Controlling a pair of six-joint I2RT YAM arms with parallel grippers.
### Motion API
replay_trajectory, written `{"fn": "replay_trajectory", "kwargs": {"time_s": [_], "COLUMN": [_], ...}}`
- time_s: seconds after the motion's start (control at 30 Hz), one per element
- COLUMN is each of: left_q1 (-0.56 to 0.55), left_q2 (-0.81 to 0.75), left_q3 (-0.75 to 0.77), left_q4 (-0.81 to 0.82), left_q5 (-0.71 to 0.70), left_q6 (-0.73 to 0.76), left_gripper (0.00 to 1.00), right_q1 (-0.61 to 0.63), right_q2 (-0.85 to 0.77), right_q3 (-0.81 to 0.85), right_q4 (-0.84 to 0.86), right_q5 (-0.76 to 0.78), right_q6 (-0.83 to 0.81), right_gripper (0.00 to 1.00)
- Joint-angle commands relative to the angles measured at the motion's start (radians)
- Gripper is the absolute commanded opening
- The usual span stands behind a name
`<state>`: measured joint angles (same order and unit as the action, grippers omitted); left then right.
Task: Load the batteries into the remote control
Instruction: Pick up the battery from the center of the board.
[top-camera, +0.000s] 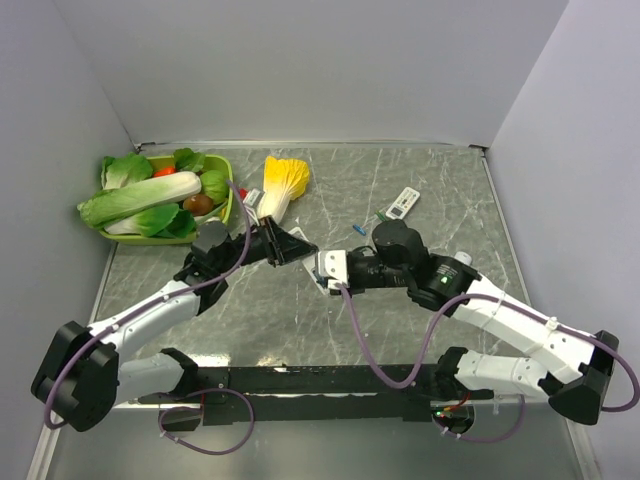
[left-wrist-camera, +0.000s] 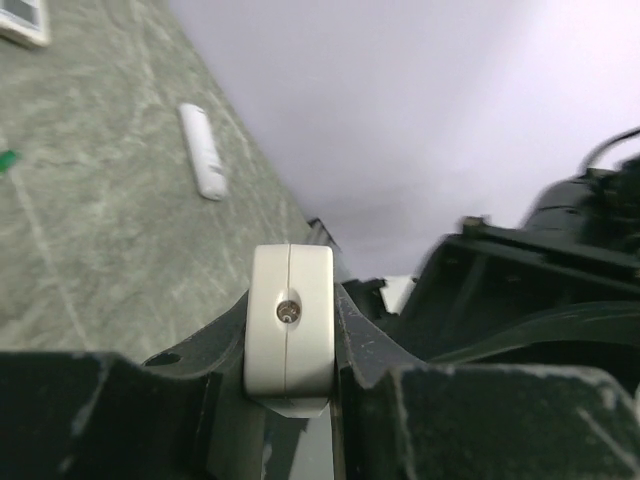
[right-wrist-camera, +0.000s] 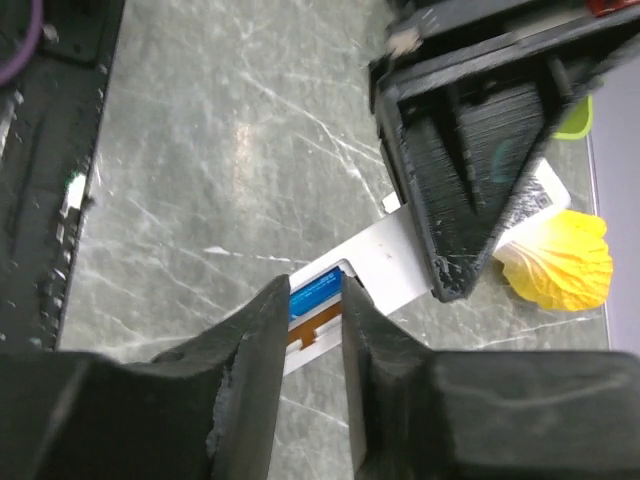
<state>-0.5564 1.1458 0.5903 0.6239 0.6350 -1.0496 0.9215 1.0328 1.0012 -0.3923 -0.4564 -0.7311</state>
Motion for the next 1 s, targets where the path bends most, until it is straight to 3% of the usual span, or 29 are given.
{"fn": "replay_trajectory", "kwargs": {"time_s": [0.0,0.13,0.3,0.5,0.7,0.9,0.97], "left_q1": [0.024,0.064,0.110,0.131,0.142,0.151,0.153], "left_q2": [-0.021,-0.009,-0.021,-0.060,-0.113,-0.181,-0.195], "left_q3": [-0.055,-0.159,-0.247,-0.261,-0.248,-0.218,-0.205], "left_q4": [-0.012,0.066,0.168,0.162,0.053,-0.093,-0.141], "left_q5": [-0.110,-0.136,-0.129,-0.097,-0.075,-0.078,-0.080], "left_q6": [0.068,0.045,0.031,0.051,0.088,0.154,0.171], "left_gripper": [0.02,0.02,0.02,0.02,0.02,0.02,0.02], "right_q1": [-0.016,-0.073,-0.235,-0.410,-0.541,-0.566,-0.567], "right_q2": [-0.030,-0.031,0.022,0.188,0.493,0.830,0.890], "right_q3": [0.102,0.112,0.108,0.140,0.362,0.618,0.684], "right_q4": [0.030,0.055,0.047,0.033,-0.126,-0.321,-0.355], "right_q5": [0.008,0.087,0.301,0.223,0.159,0.206,0.249], "right_q6": [0.140,0.304,0.524,0.671,0.723,0.678,0.662], "right_gripper": [0.42,0.48,0.65,0.66,0.65,0.64,0.58]}}
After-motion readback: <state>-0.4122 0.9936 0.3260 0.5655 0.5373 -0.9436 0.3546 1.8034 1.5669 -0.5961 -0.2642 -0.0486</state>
